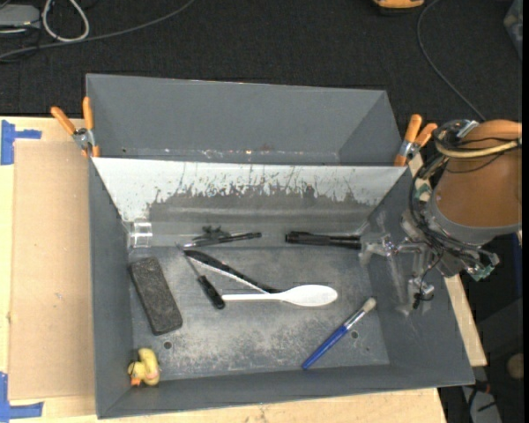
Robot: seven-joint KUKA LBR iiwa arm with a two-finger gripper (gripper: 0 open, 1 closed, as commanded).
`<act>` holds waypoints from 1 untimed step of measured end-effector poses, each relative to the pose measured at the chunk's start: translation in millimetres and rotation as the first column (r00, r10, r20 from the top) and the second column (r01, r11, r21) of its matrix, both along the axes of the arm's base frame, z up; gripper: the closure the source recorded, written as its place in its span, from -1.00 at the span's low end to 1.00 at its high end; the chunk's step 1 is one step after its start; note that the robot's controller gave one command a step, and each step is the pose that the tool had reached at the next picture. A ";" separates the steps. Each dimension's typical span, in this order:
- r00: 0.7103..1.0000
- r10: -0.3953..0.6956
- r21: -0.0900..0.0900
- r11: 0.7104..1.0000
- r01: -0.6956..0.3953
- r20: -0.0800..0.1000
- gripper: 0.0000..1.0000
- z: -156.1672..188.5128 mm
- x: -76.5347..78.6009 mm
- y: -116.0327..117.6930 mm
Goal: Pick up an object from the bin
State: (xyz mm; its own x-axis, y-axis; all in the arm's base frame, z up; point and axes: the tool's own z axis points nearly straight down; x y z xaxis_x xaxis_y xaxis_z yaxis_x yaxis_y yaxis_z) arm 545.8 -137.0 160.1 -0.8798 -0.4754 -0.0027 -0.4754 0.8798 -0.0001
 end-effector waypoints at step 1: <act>0.997 0.076 0.004 0.997 -0.076 -0.010 -1.00 -58.3 1.1 4.9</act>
Offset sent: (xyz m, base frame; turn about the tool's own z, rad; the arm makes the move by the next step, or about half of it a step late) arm -0.0035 -0.0010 -0.0901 -0.2752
